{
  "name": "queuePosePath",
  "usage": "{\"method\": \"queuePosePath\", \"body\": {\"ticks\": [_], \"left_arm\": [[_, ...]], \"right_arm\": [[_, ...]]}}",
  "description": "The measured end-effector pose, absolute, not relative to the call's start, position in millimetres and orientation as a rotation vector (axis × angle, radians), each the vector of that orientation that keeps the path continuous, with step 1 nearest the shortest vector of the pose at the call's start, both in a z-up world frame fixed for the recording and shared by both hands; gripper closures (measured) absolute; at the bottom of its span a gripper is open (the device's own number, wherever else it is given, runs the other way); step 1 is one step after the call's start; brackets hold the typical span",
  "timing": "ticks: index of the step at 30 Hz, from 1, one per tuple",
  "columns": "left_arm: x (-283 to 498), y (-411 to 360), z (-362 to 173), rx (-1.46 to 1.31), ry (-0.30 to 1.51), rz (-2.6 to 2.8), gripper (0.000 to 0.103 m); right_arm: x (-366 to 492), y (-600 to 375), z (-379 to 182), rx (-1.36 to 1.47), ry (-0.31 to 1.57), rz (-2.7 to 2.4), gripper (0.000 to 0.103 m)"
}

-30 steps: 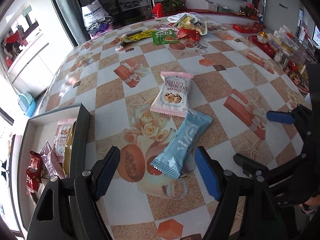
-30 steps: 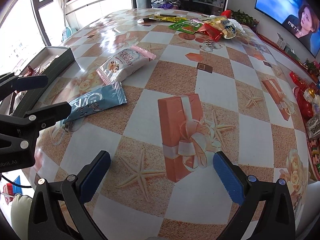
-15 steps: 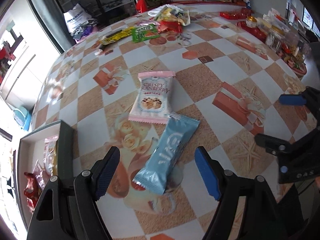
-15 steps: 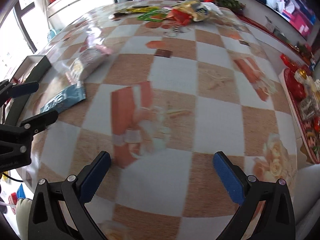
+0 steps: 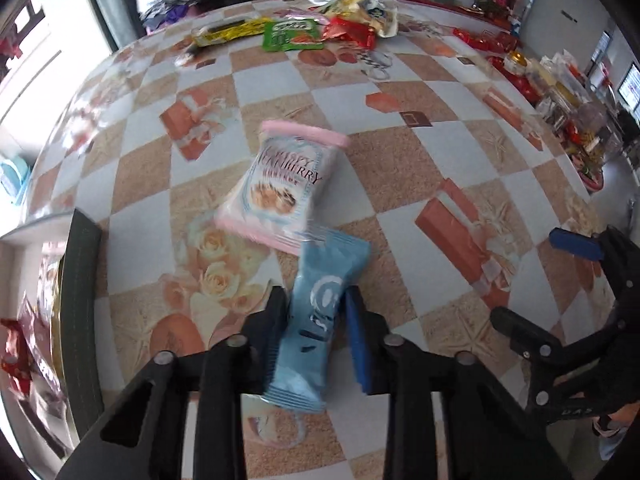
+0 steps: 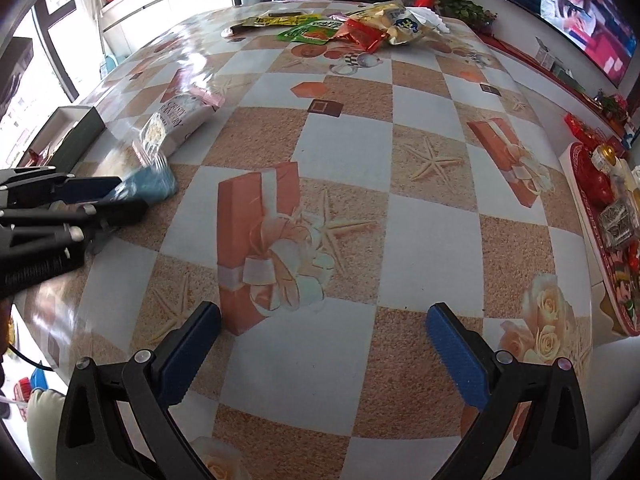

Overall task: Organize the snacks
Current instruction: 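Grasp the pink Crispy Cranberry pack with the right tool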

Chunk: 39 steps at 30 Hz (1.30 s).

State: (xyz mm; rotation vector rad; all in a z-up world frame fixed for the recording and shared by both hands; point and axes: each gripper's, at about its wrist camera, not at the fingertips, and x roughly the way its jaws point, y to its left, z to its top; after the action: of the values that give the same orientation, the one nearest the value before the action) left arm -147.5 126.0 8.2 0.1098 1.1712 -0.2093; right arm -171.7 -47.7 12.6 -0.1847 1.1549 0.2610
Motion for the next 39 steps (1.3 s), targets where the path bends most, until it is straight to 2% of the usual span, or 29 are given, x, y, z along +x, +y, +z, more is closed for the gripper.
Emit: {"method": "queuePosePath", "body": {"ticks": [4,8,14,18,23,34,39], "left_arm": [[-161,157,8,0.046,1.142,-0.108,0.076],[-175,202,7,-0.072,1.117,0.009,0.076],[-187,216,6,-0.071,1.089,0.054,0.076],[-190,210,4,-0.041,1.064,0.07,0.075],[-190,215,4,-0.059,1.059,0.062,0.075],[-190,224,6,-0.093,1.064,0.053,0.072],[-190,223,6,-0.093,1.063,0.062,0.07]], "right_arm": [[-164,-47,15,-0.149,1.2,0.254,0.0],[-138,-42,24,0.027,1.256,0.291,0.0],[-93,6,31,0.186,1.302,0.318,0.0],[-69,51,26,0.174,1.318,0.313,0.0],[-57,100,14,-0.007,1.321,0.281,0.0],[-31,81,33,0.04,1.212,0.164,0.0],[-23,60,20,0.02,1.277,0.123,0.0]]}}
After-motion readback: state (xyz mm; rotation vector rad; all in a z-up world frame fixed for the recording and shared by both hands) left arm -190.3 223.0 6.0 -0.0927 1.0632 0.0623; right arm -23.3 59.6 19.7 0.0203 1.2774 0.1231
